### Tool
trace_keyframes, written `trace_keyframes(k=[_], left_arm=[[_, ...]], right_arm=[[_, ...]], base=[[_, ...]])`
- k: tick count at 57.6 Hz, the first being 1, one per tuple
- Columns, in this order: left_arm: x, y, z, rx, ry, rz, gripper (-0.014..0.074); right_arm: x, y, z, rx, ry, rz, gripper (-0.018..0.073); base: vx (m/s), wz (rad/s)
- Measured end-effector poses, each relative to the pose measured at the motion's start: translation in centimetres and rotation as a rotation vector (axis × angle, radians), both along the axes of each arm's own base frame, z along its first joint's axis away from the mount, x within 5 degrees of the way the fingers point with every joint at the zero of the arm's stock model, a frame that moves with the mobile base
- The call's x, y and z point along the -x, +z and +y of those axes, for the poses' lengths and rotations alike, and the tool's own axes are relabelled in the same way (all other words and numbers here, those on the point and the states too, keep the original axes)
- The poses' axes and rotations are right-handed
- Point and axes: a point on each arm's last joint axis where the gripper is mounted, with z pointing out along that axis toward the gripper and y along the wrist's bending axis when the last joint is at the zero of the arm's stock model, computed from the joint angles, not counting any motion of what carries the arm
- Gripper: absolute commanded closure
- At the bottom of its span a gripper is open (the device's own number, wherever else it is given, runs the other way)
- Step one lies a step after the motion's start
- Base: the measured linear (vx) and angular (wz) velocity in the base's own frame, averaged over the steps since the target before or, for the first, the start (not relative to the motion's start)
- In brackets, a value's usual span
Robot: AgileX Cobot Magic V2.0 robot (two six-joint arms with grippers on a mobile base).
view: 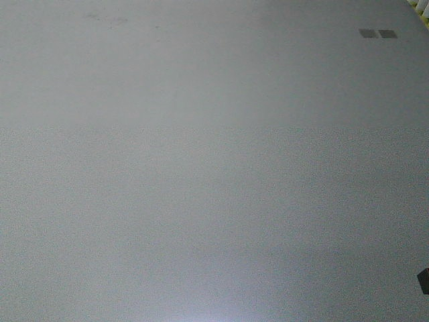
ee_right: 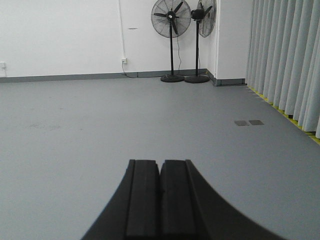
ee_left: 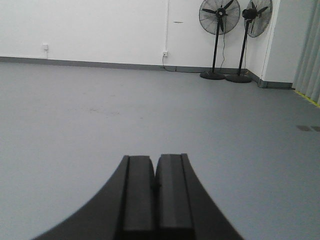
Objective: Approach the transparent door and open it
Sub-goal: 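Drive the base forward across the grey floor, turning toward the door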
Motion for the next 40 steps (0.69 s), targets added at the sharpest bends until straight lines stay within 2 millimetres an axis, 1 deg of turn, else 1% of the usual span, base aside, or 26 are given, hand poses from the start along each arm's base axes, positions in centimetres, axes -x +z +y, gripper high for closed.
trace_keyframes(k=[15,40], left_arm=[[0.0,0.0,0.0,0.0,0.0,0.0,0.0599],[0.0,0.0,0.0,0.0,0.0,0.0,0.0599]], right_arm=[[0.0,0.0,0.0,0.0,0.0,0.0,0.0565],[0.0,0.0,0.0,0.0,0.0,0.0,0.0565]], base=[[0.09,0.0],[0.11,-0.17]])
